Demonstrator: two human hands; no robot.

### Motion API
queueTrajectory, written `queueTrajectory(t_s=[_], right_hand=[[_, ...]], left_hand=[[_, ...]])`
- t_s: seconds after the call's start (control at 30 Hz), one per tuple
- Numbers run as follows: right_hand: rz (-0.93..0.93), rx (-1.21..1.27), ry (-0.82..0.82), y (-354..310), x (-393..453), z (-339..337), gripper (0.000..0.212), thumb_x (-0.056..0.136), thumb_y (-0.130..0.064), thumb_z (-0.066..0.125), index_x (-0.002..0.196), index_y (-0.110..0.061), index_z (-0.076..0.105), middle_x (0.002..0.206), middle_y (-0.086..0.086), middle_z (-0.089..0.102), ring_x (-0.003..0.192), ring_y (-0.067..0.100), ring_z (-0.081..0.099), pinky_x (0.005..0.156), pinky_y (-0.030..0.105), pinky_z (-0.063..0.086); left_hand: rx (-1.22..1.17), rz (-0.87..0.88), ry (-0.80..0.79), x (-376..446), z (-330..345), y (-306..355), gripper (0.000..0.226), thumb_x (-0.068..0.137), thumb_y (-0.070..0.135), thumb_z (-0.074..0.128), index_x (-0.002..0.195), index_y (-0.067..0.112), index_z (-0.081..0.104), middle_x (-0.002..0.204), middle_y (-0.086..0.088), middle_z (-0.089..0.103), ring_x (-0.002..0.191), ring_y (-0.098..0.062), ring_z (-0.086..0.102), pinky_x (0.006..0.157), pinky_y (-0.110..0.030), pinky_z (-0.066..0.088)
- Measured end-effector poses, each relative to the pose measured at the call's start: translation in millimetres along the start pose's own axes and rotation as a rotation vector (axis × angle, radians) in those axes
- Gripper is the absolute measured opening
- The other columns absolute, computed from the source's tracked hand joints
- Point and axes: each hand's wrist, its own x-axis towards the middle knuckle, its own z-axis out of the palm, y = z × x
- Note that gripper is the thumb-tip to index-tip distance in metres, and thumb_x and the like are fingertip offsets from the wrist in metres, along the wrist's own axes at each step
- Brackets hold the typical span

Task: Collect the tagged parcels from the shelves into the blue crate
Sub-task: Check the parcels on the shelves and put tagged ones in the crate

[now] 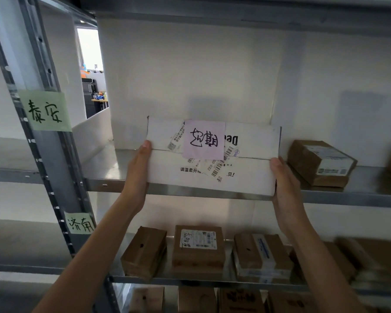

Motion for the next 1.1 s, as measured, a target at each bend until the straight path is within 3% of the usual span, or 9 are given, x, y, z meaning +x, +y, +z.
queueTrajectory(t_s=[0.1, 0.2, 0.4, 0.5, 0.63, 0.8, 0.9, 1.0, 1.1], right_hand=[[-0.028, -0.015, 0.091, -19.1, -5.4, -25.6, 0.039, 0.088, -0.051, 0.055, 0.123, -0.034, 0.061, 0.116, -0.009, 0.070, 0.108, 0.010, 0.065, 0.093, 0.036, 0.051], [-0.062, -0.025, 0.214, -39.7, -13.6, -57.5, 0.020, 0.094, -0.041, 0.051, 0.107, -0.034, 0.065, 0.105, -0.010, 0.072, 0.102, 0.010, 0.066, 0.087, 0.032, 0.051], [-0.028, -0.061, 0.383, -66.2, -47.6, -133.5, 0.039, 0.084, -0.057, 0.058, 0.110, -0.030, 0.068, 0.113, 0.004, 0.070, 0.111, 0.031, 0.063, 0.094, 0.053, 0.051], [-0.027, -0.088, 0.494, -73.6, -66.2, -174.5, 0.024, 0.093, -0.045, 0.052, 0.102, -0.031, 0.069, 0.107, 0.004, 0.072, 0.105, 0.028, 0.065, 0.086, 0.047, 0.054], [-0.029, -0.054, 0.596, -83.2, -82.1, -222.3, 0.020, 0.095, -0.041, 0.050, 0.095, -0.031, 0.067, 0.098, 0.002, 0.074, 0.093, 0.021, 0.069, 0.077, 0.040, 0.054], [0.000, 0.019, 0.661, -97.3, -99.0, -289.9, 0.030, 0.089, -0.051, 0.055, 0.110, -0.032, 0.066, 0.104, 0.006, 0.072, 0.101, 0.028, 0.067, 0.084, 0.048, 0.054], [-0.028, 0.010, 0.736, -109.4, -108.2, -335.7, 0.024, 0.095, -0.043, 0.051, 0.111, -0.030, 0.062, 0.100, 0.003, 0.070, 0.099, 0.024, 0.065, 0.077, 0.040, 0.053], [-0.041, -0.022, 0.780, -122.8, -119.6, -381.6, 0.030, 0.095, -0.040, 0.050, 0.121, -0.026, 0.059, 0.100, 0.003, 0.070, 0.094, 0.020, 0.068, 0.074, 0.035, 0.055], [-0.053, -0.105, 0.800, -134.0, -136.8, -427.5, 0.023, 0.098, -0.039, 0.045, 0.112, -0.030, 0.060, 0.091, -0.003, 0.072, 0.084, 0.012, 0.069, 0.063, 0.024, 0.055]], left_hand=[[-0.050, 0.046, -0.031, -2.4, 34.0, 7.3, 0.022, 0.097, 0.045, 0.045, 0.099, 0.033, 0.063, 0.103, 0.008, 0.072, 0.104, -0.016, 0.066, 0.100, -0.043, 0.048], [-0.069, 0.070, -0.147, -4.4, 70.2, 9.3, 0.034, 0.095, 0.052, 0.045, 0.108, 0.028, 0.066, 0.111, 0.003, 0.072, 0.107, -0.019, 0.066, 0.100, -0.044, 0.048], [-0.125, 0.005, -0.302, -30.4, 152.1, -22.8, 0.050, 0.085, 0.063, 0.050, 0.115, 0.027, 0.065, 0.117, -0.001, 0.069, 0.112, -0.023, 0.063, 0.101, -0.048, 0.047], [-0.151, -0.040, -0.350, -50.7, 192.2, -35.1, 0.044, 0.092, 0.056, 0.049, 0.117, 0.023, 0.064, 0.115, -0.004, 0.070, 0.109, -0.026, 0.065, 0.098, -0.049, 0.050], [-0.137, -0.015, -0.401, -73.6, 245.9, -40.5, 0.032, 0.096, 0.045, 0.045, 0.101, 0.022, 0.067, 0.107, -0.005, 0.072, 0.102, -0.025, 0.066, 0.090, -0.041, 0.054], [-0.181, -0.046, -0.496, -110.7, 312.1, -52.8, 0.031, 0.092, 0.046, 0.049, 0.102, 0.024, 0.068, 0.099, 0.002, 0.074, 0.091, -0.014, 0.069, 0.080, -0.033, 0.057], [-0.201, -0.104, -0.530, -131.9, 357.9, -65.9, 0.033, 0.085, 0.053, 0.055, 0.104, 0.030, 0.069, 0.110, 0.004, 0.071, 0.104, -0.016, 0.066, 0.092, -0.037, 0.052], [-0.189, -0.125, -0.574, -155.6, 409.5, -80.1, 0.022, 0.093, 0.048, 0.050, 0.093, 0.033, 0.066, 0.093, 0.013, 0.073, 0.093, -0.008, 0.069, 0.079, -0.029, 0.053], [-0.180, -0.184, -0.658, -184.2, 456.0, -95.1, 0.041, 0.087, 0.062, 0.050, 0.107, 0.029, 0.067, 0.103, 0.003, 0.074, 0.101, -0.022, 0.068, 0.089, -0.044, 0.054]])
